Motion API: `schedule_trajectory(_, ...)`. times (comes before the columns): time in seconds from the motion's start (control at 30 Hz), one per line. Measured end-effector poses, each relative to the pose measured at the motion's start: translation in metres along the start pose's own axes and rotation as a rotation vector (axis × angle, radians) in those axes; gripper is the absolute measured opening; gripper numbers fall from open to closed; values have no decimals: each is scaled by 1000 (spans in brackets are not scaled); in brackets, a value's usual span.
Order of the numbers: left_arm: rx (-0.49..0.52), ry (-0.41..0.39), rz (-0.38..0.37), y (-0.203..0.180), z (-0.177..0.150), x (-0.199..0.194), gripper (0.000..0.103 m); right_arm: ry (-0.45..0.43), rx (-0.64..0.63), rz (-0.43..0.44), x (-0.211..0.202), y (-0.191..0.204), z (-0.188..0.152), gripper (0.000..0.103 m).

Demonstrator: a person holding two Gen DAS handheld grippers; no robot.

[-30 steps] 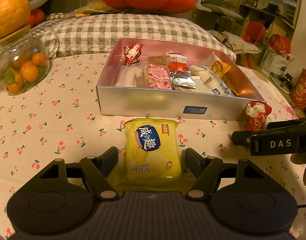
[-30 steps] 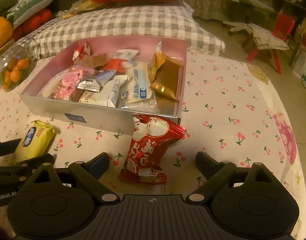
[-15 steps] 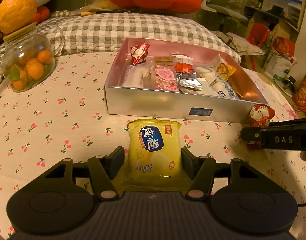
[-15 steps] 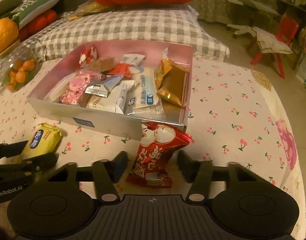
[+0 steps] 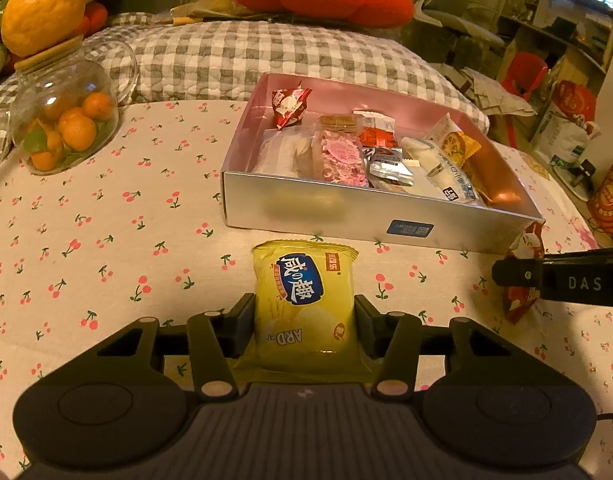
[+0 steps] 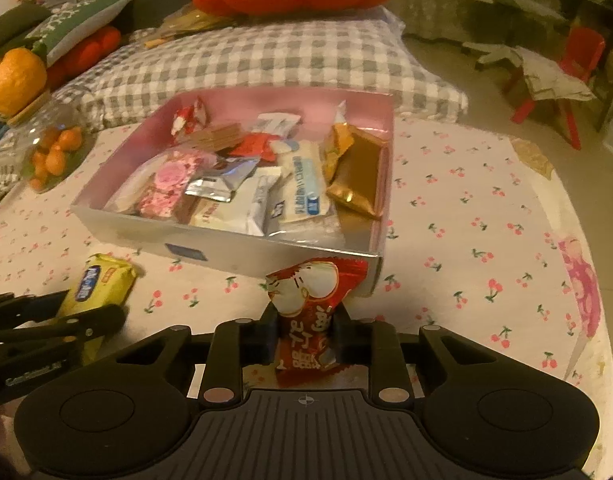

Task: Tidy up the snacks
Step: 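Carry both held snacks up and over into the pink box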

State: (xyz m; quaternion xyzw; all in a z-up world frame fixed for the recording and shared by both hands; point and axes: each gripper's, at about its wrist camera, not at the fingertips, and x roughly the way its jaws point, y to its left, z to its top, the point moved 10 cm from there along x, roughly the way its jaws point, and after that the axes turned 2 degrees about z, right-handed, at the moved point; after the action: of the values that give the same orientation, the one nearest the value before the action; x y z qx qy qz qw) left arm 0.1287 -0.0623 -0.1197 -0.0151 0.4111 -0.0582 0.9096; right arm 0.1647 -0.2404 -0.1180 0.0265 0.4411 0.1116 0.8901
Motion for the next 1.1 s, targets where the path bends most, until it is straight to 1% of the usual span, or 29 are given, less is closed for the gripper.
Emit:
schedule_trajectory(0.2,-11,10,-10,1,0,-1,47,36,20,34,-2,8,-4,24)
schedule_trajectory(0.43,-21,25,-36,-2,1,-4,47,80,80,83,-6,14,-8,24)
schedule_trajectory(0.67,-8,9,-77,-10,5,-15,47,113,152,126,-11,16,-12,24)
schedule_trajectory(0.9,-40,0,-107,-9,13,-26,47,100,213,182,-24,17,-5,24)
schedule_trajectory(1.1,-67,-15,-119,-8,26,-36,47,68,246,231,-36,18,12,24)
